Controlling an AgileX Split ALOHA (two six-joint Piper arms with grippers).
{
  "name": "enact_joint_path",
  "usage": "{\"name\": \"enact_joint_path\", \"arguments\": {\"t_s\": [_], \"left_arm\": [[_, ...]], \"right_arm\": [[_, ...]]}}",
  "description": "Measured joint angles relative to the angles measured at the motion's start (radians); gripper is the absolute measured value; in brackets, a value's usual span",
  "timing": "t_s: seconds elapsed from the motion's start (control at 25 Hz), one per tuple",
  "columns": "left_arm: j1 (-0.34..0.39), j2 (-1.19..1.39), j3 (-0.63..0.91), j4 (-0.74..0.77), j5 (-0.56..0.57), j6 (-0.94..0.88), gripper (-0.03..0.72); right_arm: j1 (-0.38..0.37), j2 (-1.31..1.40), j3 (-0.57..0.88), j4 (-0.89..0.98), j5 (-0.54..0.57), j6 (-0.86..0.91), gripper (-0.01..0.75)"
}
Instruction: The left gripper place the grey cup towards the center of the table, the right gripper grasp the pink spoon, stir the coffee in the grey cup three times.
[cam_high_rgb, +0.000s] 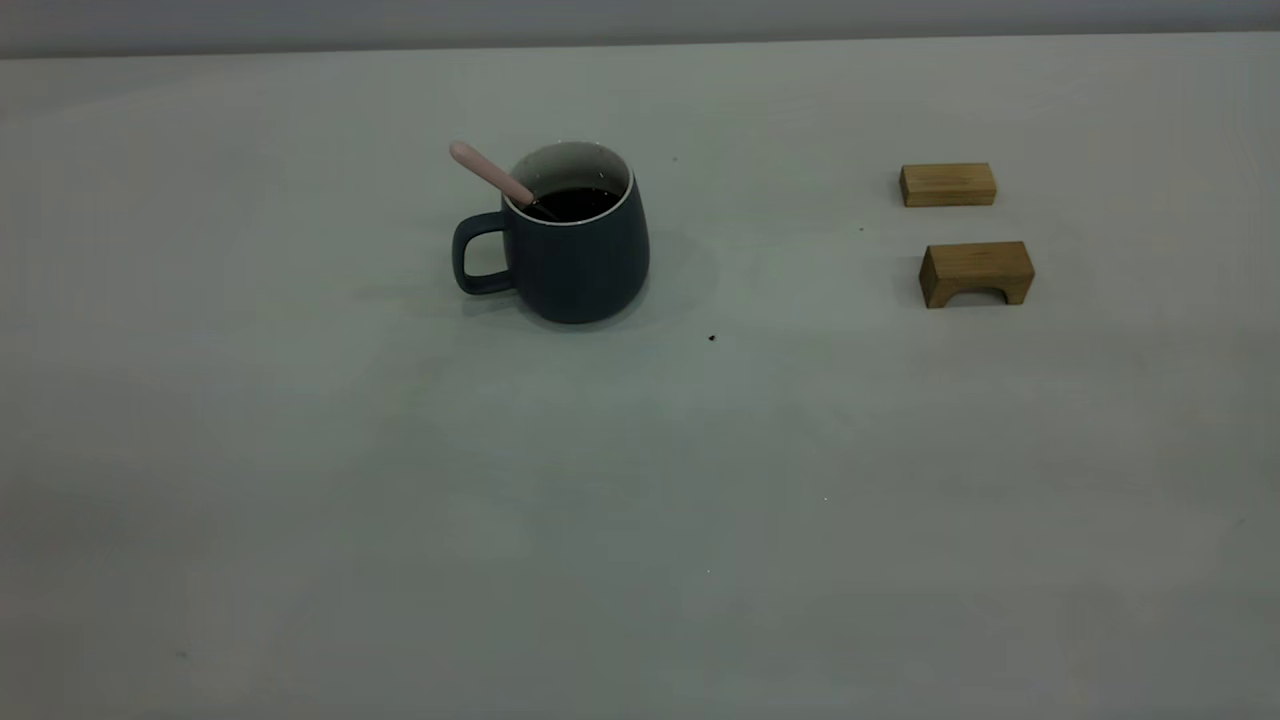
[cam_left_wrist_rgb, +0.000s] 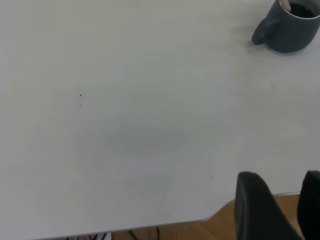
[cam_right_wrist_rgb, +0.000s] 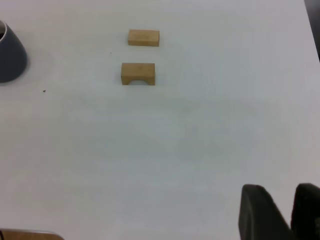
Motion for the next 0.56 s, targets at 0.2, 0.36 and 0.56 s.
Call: {"name": "enact_joint_path", "arguments": {"t_s": [0.2, 0.36, 0.56], "left_arm": [[0.0, 0.0, 0.0, 0.0, 0.0, 0.0, 0.276], [0.0, 0.0, 0.0, 0.0, 0.0, 0.0, 0.276], [0.0, 0.0, 0.0, 0.0, 0.0, 0.0, 0.276]], "right_arm": [[-0.003, 0.0, 0.0, 0.0, -0.002, 0.0, 0.21], [-0.003, 0.0, 0.0, 0.001, -0.002, 0.0, 0.216], [-0.003, 0.0, 0.0, 0.001, -0.002, 0.0, 0.223]]}}
